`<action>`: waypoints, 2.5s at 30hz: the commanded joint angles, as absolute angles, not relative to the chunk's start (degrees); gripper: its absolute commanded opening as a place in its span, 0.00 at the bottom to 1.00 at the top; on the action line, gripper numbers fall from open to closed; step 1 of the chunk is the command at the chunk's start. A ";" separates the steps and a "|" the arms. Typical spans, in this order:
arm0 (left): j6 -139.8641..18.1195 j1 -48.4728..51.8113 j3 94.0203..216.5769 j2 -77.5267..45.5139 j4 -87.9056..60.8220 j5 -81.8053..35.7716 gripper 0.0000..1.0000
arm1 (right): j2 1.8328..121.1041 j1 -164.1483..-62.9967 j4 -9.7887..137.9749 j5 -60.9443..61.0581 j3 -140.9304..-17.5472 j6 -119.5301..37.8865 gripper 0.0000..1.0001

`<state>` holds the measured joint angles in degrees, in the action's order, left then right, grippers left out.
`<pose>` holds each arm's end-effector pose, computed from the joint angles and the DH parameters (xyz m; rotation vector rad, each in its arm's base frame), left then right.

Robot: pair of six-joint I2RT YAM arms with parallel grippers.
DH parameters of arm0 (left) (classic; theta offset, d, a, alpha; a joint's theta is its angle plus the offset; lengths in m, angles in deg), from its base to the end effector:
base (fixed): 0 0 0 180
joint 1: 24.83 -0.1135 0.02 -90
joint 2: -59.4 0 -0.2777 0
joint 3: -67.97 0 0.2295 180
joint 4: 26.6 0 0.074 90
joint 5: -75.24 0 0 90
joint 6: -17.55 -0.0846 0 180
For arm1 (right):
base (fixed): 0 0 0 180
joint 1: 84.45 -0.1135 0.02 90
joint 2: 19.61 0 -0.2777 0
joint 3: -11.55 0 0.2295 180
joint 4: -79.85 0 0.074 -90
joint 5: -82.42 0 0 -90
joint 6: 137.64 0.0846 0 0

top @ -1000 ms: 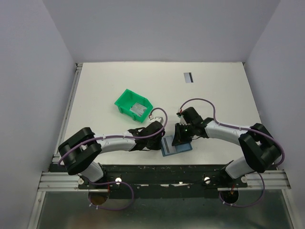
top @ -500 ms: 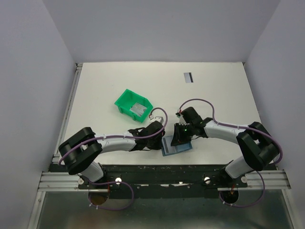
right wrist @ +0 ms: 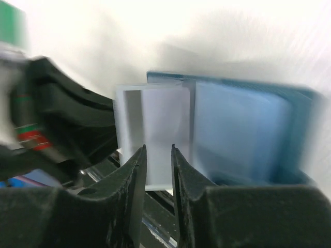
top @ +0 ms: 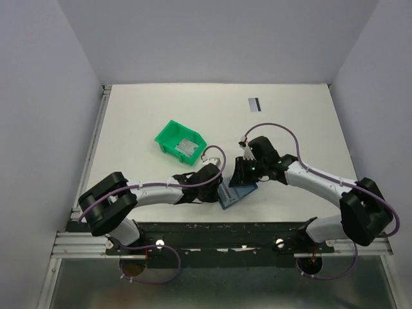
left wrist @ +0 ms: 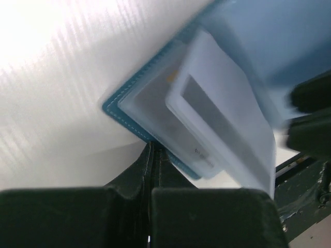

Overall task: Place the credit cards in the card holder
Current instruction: Insert the credit card into the card holder, then close the card holder at the center of the board.

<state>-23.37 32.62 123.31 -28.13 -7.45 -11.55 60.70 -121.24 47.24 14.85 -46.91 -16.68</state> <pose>0.1661 -0.2514 0.1449 0.1649 2.6050 -0.6900 0.2007 0.1904 0.1780 -0.3076 2.6785 0.9236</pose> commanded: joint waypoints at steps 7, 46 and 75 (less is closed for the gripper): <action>-28.07 32.74 129.00 -20.06 5.08 -6.94 0.00 | 51.75 -121.54 39.21 5.69 -55.72 -20.30 0.40; -30.61 26.24 128.21 -19.08 4.20 -8.51 0.20 | 46.93 -117.76 41.12 1.12 -39.83 -8.27 0.64; -19.72 33.09 115.21 -19.69 -8.00 -16.15 0.01 | 74.42 -105.36 48.16 4.02 -59.32 -18.89 0.38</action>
